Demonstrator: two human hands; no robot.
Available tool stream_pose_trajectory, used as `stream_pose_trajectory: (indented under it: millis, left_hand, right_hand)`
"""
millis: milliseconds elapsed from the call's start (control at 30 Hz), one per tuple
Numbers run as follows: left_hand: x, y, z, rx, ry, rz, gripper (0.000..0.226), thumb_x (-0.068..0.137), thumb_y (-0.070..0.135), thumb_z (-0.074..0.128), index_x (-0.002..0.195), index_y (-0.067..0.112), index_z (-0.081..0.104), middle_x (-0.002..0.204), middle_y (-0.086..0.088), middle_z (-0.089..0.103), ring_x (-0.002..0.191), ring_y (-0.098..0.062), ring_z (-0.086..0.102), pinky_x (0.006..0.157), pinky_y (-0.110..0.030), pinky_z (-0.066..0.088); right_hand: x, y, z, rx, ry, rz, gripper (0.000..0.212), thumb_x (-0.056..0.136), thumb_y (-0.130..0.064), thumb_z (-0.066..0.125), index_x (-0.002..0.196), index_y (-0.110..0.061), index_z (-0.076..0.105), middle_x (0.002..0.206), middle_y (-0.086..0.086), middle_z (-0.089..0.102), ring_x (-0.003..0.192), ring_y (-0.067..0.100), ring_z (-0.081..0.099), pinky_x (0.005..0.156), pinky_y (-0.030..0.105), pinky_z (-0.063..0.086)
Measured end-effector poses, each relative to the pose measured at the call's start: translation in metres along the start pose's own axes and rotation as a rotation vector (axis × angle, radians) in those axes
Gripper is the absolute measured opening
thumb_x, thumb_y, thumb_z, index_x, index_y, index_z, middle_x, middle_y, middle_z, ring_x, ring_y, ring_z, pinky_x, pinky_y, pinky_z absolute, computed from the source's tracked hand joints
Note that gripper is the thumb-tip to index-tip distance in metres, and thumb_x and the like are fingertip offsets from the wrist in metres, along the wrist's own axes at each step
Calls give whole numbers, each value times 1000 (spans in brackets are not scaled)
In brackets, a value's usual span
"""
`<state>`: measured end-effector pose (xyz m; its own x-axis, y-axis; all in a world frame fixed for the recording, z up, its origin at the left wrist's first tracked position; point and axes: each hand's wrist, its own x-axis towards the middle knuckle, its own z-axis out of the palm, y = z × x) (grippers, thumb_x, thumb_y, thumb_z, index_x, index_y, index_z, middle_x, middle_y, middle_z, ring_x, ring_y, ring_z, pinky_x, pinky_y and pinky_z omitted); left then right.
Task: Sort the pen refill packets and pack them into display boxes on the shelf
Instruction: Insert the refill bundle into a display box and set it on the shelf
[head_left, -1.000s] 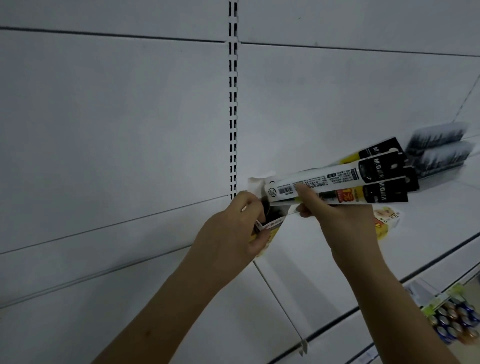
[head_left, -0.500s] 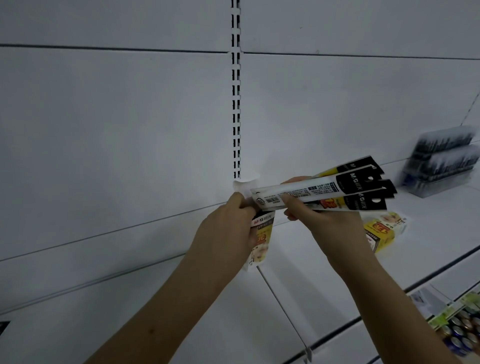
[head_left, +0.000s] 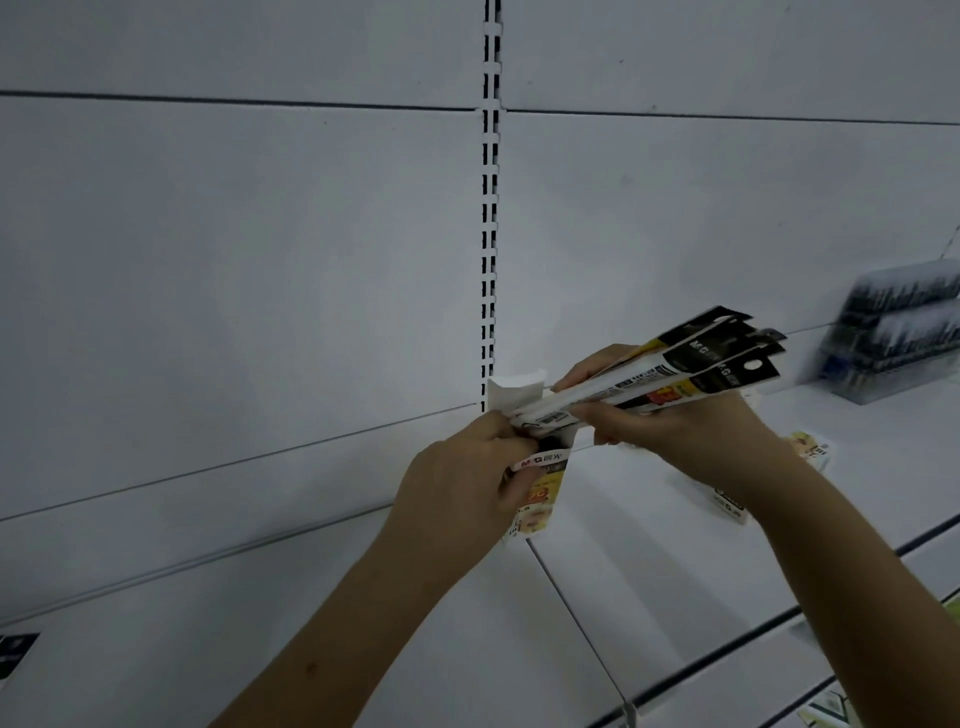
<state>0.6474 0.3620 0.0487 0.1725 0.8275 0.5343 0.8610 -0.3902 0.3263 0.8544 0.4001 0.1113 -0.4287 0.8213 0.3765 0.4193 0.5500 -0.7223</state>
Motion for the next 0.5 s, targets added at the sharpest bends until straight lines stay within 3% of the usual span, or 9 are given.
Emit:
stream_pose_trajectory:
  millis: [67, 200, 267, 433, 500]
  left_hand:
    - [-3, 2, 4, 1, 28, 23, 20, 94, 36, 58, 109, 32, 71, 109, 13, 67, 79, -8, 65, 62, -18, 49]
    - [-7, 6, 12, -29, 114, 64, 22, 91, 32, 61, 111, 34, 69, 107, 15, 70, 76, -6, 68, 60, -21, 56]
    - [-6, 4, 12, -37, 119, 47, 21, 91, 35, 59, 109, 35, 69, 103, 14, 71, 77, -6, 68, 61, -19, 56]
    - [-7, 3, 14, -30, 137, 48, 20, 90, 36, 61, 106, 33, 71, 100, 13, 72, 74, -7, 68, 59, -24, 58]
    - [-9, 4, 16, -35, 151, 46, 21, 90, 35, 61, 107, 32, 71, 103, 13, 72, 74, -7, 69, 58, -26, 59]
  right_hand:
    - [2, -3, -3, 2, -3, -56, 28, 80, -42, 70, 101, -24, 73, 79, -7, 74, 75, 8, 71, 69, 21, 54]
    - [7, -6, -5, -28, 25, -95, 22, 82, -32, 73, 103, -26, 72, 82, -14, 74, 79, 0, 70, 73, 18, 56]
    - [10, -10, -6, -53, -37, -112, 20, 83, -26, 73, 101, -34, 70, 85, -24, 72, 83, -4, 69, 72, 11, 53]
    - [15, -20, -13, -77, -173, -98, 24, 83, -25, 74, 106, -27, 71, 93, -12, 74, 81, 10, 72, 71, 24, 59]
    - [15, -25, -16, -40, -187, -110, 19, 82, -20, 75, 98, -29, 70, 81, -21, 72, 71, 3, 70, 63, 16, 55]
